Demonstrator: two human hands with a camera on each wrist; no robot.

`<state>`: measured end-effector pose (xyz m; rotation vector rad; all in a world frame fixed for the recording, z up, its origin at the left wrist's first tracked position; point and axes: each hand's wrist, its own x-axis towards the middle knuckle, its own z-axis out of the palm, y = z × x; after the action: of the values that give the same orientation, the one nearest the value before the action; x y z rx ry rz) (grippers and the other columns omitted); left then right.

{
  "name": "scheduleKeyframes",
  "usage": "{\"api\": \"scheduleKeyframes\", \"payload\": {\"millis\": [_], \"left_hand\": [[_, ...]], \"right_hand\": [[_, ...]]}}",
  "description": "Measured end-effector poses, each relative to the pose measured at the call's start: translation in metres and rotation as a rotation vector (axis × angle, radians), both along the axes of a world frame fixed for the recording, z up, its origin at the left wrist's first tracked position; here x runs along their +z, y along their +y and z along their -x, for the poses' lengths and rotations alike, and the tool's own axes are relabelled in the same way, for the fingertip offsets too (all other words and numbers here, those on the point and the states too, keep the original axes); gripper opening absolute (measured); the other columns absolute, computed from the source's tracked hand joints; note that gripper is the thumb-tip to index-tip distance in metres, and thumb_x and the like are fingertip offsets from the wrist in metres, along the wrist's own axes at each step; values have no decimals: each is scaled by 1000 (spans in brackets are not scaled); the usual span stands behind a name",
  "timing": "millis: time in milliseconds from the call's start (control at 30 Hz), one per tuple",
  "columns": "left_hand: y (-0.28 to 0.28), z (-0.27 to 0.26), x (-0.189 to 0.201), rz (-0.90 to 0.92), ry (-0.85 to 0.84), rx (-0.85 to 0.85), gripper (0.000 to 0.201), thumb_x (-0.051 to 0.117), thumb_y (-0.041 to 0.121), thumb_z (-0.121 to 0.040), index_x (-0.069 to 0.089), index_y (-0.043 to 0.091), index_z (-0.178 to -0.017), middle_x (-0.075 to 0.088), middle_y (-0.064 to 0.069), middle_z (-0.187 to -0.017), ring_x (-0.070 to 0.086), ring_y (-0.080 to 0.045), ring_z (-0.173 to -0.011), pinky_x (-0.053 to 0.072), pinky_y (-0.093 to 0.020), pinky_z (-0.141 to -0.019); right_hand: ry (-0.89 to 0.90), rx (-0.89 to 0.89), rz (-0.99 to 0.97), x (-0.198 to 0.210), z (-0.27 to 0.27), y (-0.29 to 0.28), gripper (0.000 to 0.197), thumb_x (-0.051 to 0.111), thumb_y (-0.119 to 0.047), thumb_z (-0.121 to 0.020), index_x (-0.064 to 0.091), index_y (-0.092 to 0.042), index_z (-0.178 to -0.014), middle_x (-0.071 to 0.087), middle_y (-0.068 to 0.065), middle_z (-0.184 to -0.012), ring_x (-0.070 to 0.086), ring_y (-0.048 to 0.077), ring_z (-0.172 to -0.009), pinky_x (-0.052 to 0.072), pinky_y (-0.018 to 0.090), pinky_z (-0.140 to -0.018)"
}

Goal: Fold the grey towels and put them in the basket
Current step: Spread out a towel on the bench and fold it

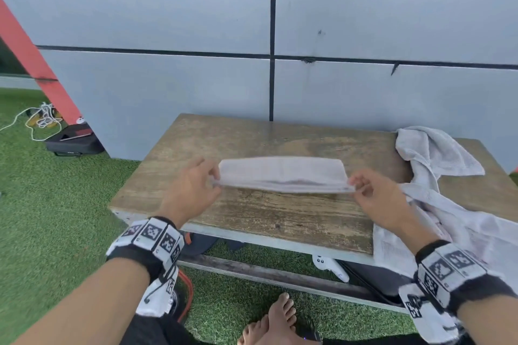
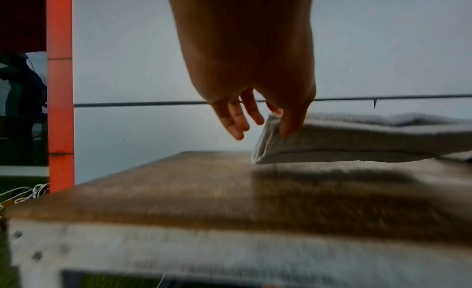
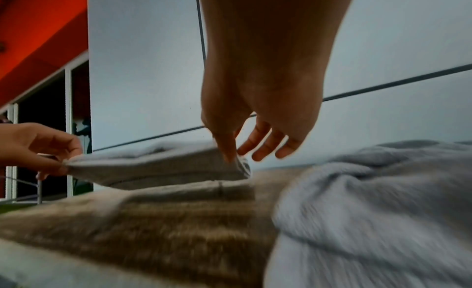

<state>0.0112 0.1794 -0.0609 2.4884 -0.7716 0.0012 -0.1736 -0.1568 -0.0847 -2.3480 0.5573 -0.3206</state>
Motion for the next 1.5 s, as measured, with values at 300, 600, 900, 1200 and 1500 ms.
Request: {"api": "scheduleKeyframes", "payload": {"millis": [300,600,900,1200,1500], "left_hand": [[2,16,-64,-130,197,235,30,58,47,-92,58,18,-83,64,-3,-86,58,-27,-92,49,-43,-86],[-7,22,-44,38,239,336,27,60,26,-91,49,14,-70,53,-3,-62,49,-22,-57,39,-30,-55],[4,23,-54,36,303,366,23,65,25,-86,55,12,-70,62,-5,-62,59,-22,-60,44,-29,-54],[-45,24,-47,36,-8,161,26,59,21,-94,53,13,-119,47,-2,-123,40,-13,-112,38,-29,-100],[-123,25,-86,-295,-26,-130,55,26,33,-107,18,17,-158,10,-2,-168,6,-23,-155,10,-44,-126]], "right_hand": [[265,-114,106,-37,12,20,24,53,-34,-101,60,-16,-87,67,1,-81,63,20,-79,51,35,-74],[174,-205,26,-21,6,29,31,54,-22,-96,43,-14,-68,51,1,-62,46,17,-57,35,32,-55],[283,-161,47,-27,16,25,29,64,-26,-92,52,-14,-68,61,1,-63,55,18,-61,54,40,-70],[184,-119,417,-13,-21,62,24,53,-27,-92,50,-16,-113,49,5,-117,40,20,-102,39,38,-94],[415,163,321,-46,-90,101,57,19,-42,-106,5,-30,-161,-10,3,-169,-9,22,-156,2,49,-125]]}}
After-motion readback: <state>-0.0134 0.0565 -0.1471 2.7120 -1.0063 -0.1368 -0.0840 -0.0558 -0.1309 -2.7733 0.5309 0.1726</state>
